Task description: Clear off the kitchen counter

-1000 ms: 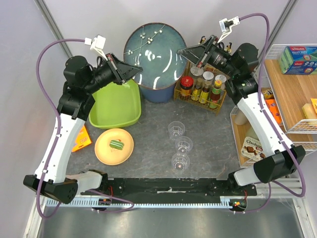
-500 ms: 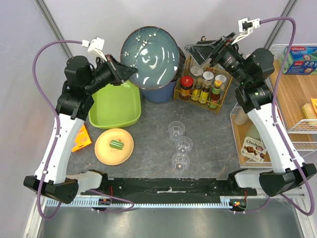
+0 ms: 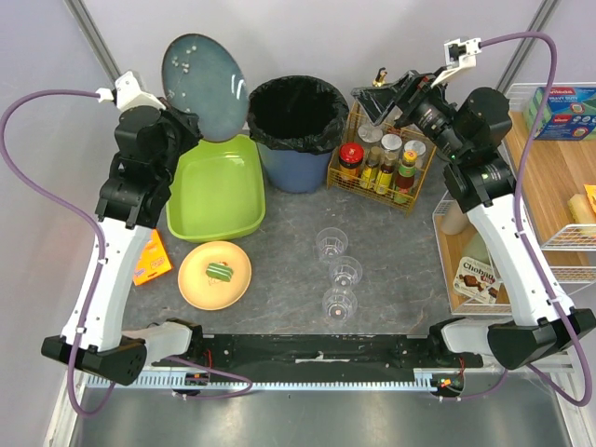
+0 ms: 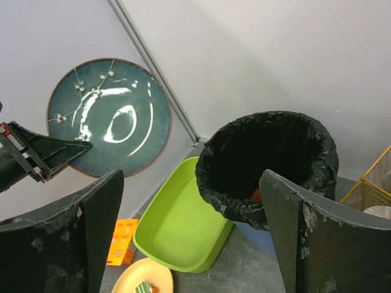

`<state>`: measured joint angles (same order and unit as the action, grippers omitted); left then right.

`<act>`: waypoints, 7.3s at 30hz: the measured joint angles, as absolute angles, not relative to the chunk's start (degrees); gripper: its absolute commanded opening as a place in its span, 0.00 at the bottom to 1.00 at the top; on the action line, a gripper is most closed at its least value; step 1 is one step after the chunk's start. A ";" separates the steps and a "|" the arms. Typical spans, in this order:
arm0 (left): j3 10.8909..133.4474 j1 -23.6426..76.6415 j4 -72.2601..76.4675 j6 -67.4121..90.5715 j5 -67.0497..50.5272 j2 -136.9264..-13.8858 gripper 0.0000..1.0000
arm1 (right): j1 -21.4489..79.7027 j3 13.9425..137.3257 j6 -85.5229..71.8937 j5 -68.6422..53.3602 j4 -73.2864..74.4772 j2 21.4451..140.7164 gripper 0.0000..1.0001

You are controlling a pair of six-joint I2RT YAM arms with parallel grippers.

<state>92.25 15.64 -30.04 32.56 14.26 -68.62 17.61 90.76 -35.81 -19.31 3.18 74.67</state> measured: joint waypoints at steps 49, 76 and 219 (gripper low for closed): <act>60.42 -4.32 -4.19 63.16 0.05 -96.49 0.02 | 17.02 90.61 -27.38 -16.08 13.56 74.98 0.98; 66.08 -5.04 -8.43 65.12 2.37 -102.74 0.86 | 17.02 90.35 -26.13 -15.38 18.39 73.63 0.98; 95.31 3.75 -33.69 26.33 -4.84 -64.69 0.87 | 25.12 123.22 -33.06 22.61 23.29 117.21 0.00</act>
